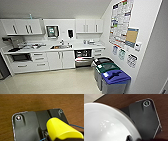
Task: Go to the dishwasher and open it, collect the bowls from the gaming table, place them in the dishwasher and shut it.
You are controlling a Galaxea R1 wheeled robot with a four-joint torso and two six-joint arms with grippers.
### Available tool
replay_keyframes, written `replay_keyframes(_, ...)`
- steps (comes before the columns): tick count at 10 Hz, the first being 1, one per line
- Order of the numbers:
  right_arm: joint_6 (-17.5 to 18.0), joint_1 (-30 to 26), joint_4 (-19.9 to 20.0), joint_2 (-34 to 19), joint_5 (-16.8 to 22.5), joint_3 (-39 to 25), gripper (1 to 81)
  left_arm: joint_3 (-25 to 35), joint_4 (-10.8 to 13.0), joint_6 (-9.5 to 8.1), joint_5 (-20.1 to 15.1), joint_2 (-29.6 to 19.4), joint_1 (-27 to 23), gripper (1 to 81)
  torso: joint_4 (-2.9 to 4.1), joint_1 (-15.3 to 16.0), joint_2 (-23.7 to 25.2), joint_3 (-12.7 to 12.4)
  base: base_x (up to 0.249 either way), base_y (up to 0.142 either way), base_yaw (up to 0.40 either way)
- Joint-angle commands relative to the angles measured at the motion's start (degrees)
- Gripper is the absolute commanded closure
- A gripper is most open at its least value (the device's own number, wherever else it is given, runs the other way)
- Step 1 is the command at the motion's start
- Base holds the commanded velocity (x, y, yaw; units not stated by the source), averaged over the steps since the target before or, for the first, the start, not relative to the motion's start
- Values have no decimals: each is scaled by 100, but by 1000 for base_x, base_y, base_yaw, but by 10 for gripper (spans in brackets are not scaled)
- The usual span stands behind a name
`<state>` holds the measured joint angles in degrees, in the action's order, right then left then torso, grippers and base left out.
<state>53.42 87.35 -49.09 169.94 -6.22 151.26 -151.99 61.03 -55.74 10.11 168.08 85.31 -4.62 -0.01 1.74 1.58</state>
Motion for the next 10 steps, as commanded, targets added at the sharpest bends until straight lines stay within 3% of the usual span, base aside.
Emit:
replay_keyframes(1, -16, -292, -100, 16, 77, -36, 811, -6, -29, -16, -149, -46, -308, 811, 0, 1, 0, 0, 158, 0, 0)
replay_keyframes(10, -51, -309, -92, 52, 86, -36, 811, -6, -21, -16, -149, -46, -308, 811, 0, 1, 0, 0, 158, 0, 0)
